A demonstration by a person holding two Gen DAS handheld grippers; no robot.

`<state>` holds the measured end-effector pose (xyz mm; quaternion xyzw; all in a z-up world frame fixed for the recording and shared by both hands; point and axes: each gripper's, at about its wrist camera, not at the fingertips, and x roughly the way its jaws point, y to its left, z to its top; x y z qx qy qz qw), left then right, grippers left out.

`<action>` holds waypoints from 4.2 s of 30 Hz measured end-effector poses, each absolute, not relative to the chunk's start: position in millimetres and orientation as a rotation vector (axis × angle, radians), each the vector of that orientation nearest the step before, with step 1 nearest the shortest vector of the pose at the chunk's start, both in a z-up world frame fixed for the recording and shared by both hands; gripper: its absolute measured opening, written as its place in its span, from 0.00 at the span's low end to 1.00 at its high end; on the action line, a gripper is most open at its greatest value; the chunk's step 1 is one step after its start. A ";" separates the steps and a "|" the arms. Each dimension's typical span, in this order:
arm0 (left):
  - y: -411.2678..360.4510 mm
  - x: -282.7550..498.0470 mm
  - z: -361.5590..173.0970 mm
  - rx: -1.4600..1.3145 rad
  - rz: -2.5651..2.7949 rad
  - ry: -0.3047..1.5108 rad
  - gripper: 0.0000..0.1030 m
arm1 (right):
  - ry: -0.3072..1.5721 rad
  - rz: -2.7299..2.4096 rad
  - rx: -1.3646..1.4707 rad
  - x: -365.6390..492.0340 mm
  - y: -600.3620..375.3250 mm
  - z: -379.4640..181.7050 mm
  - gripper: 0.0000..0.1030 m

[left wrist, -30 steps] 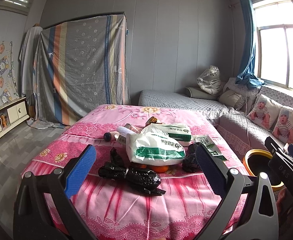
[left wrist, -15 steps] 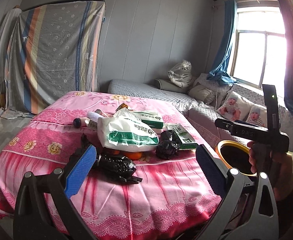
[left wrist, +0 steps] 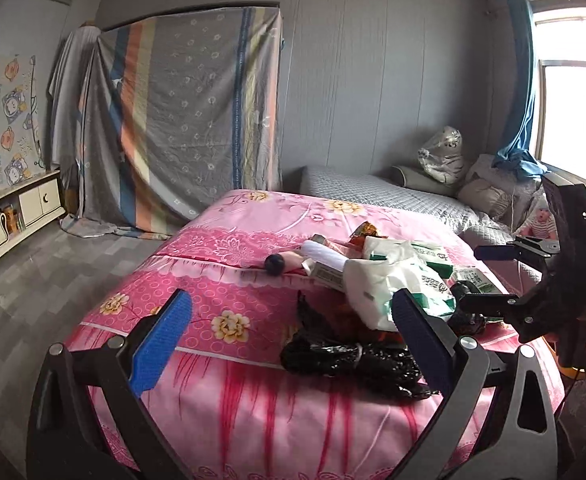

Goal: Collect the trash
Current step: 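Grasp the white-and-green plastic bag with the right gripper and lift it, then grasp the black plastic bag with the left gripper while the right carries the white bag to the bin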

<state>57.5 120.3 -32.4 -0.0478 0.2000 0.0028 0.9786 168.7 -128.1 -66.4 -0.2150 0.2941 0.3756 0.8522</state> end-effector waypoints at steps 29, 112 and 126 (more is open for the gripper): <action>109.0 98.8 -71.8 0.042 -0.301 0.512 0.93 | 0.855 0.936 -0.346 243.9 -119.3 -89.4 0.32; -315.4 180.2 -27.8 0.098 -0.963 0.574 0.25 | 0.501 -0.093 0.679 33.1 -555.4 -85.6 0.33; -407.2 198.4 -87.0 0.124 -0.973 0.729 0.26 | 0.613 -0.237 0.809 39.5 -606.4 -144.4 0.33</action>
